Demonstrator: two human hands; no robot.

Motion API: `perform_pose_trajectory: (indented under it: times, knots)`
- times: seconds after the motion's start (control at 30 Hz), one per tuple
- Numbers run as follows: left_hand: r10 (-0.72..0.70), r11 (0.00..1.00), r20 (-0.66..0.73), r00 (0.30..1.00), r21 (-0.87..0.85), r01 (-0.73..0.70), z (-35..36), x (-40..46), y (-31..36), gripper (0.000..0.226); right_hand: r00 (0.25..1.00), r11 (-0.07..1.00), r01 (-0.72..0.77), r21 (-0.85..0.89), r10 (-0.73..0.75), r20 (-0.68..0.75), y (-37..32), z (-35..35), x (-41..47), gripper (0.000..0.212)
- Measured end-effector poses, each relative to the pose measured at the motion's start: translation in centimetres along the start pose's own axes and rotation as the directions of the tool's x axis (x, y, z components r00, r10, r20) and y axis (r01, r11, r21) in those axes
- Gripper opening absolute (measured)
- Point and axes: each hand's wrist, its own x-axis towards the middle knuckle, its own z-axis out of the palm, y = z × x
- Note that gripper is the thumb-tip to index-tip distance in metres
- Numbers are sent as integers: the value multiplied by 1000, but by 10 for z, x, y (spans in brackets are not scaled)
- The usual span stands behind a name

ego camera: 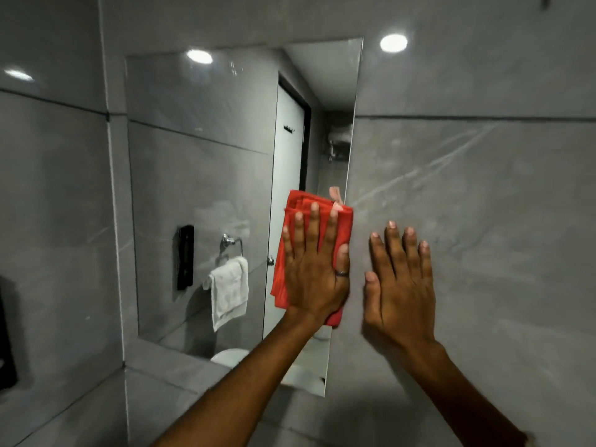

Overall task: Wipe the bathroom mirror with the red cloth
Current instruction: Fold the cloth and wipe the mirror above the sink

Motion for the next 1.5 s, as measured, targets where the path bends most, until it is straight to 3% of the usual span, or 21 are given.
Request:
perform_pose_trajectory:
  times: [0.13, 0.27, 0.43, 0.7, 1.03, 1.3, 1.5]
  knots:
    - [25, 999, -72, 997, -32, -27, -32, 115, 29, 66, 997, 994, 52, 97, -46, -64, -3, -25, 88, 62]
    - [83, 996, -72, 994, 36, -80, -58, 198, 29, 73, 995, 983, 99, 152, -94, -40, -5, -51, 178, 64]
    - [175, 984, -118, 977, 46, -171, -73, 251, 8, 70, 977, 976, 210, 53, -211, 9, 8, -86, 275, 65]
    - [225, 974, -164, 960, 77, -215, -82, 270, -41, 64, 869, 874, 482, -66, -466, 169, -3, -97, 355, 66]
    - [92, 994, -213, 973, 85, -76, -108, 279, -136, 65, 720, 738, 675, 11, -661, 211, -91, -54, 416, 62]
    - [11, 997, -219, 976, 72, 5, -129, 279, -225, 64, 696, 685, 717, -128, -690, 200, -146, -11, 456, 64]
    - [29, 999, -198, 980, 30, -23, -138, 281, -252, 65, 696, 698, 713, -70, -691, 198, -207, 15, 472, 66]
